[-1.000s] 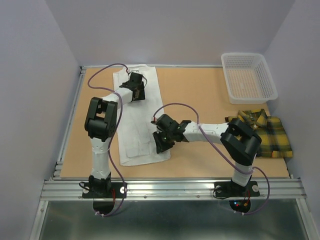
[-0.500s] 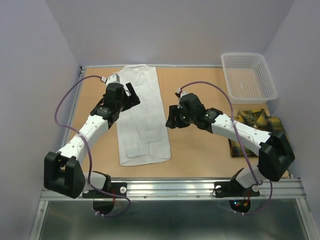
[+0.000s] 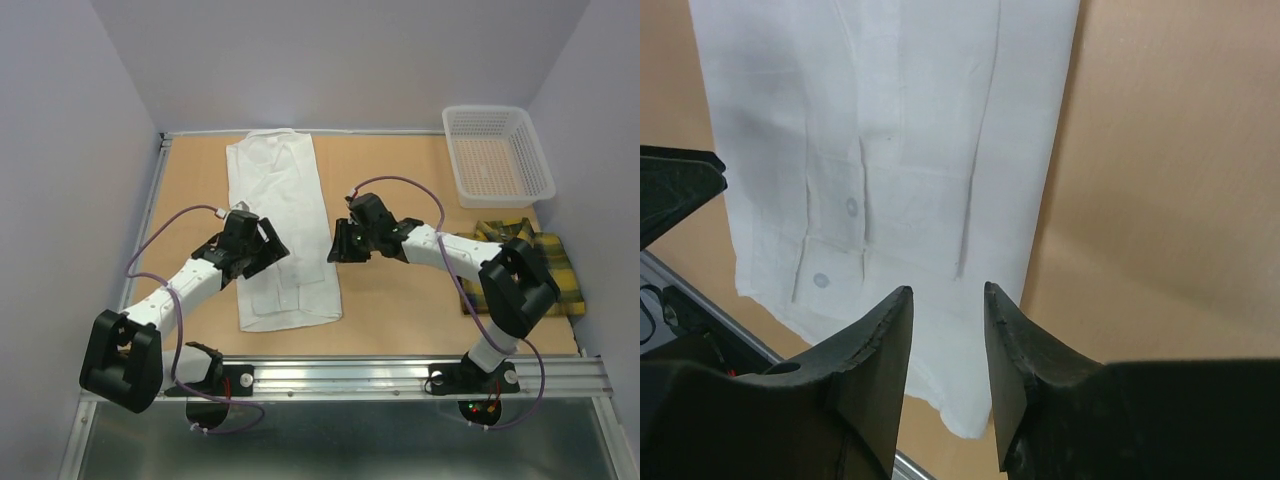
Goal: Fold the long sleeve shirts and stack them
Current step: Fold the shirt
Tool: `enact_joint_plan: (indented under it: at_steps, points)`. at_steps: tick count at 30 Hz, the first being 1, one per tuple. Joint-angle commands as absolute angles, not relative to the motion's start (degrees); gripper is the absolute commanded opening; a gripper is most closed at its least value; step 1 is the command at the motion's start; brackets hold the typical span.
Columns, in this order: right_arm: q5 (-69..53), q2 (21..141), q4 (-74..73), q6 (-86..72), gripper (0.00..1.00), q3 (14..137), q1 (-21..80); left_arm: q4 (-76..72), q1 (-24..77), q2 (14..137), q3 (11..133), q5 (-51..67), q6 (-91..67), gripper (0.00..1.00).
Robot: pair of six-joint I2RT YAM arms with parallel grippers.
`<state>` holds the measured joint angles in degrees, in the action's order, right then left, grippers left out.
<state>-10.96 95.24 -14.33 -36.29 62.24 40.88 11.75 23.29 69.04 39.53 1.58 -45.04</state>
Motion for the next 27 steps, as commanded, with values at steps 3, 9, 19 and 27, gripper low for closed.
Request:
enact_joint_plan:
  at_steps: [3, 9, 19, 27]
  points:
    - [-14.4, 99.6, -5.5, -41.4, 0.39, 60.5, 41.1, 9.1, 23.6, 70.1, 37.0, 4.2, -48.1, 0.81]
    - [-16.6, 103.4, -3.4, -42.7, 0.39, 60.9, 41.1, 8.0, 23.7, 72.3, 35.7, 5.0, -47.8, 0.78]
    - [-18.9, 108.0, -1.4, -44.0, 0.4, 62.8, 41.4, 5.8, 24.1, 76.5, 34.6, 7.0, -46.4, 0.76]
    - [-20.0, 109.0, -0.9, -44.6, 0.39, 63.6, 42.3, 5.5, 24.3, 76.6, 33.9, 7.3, -45.5, 0.76]
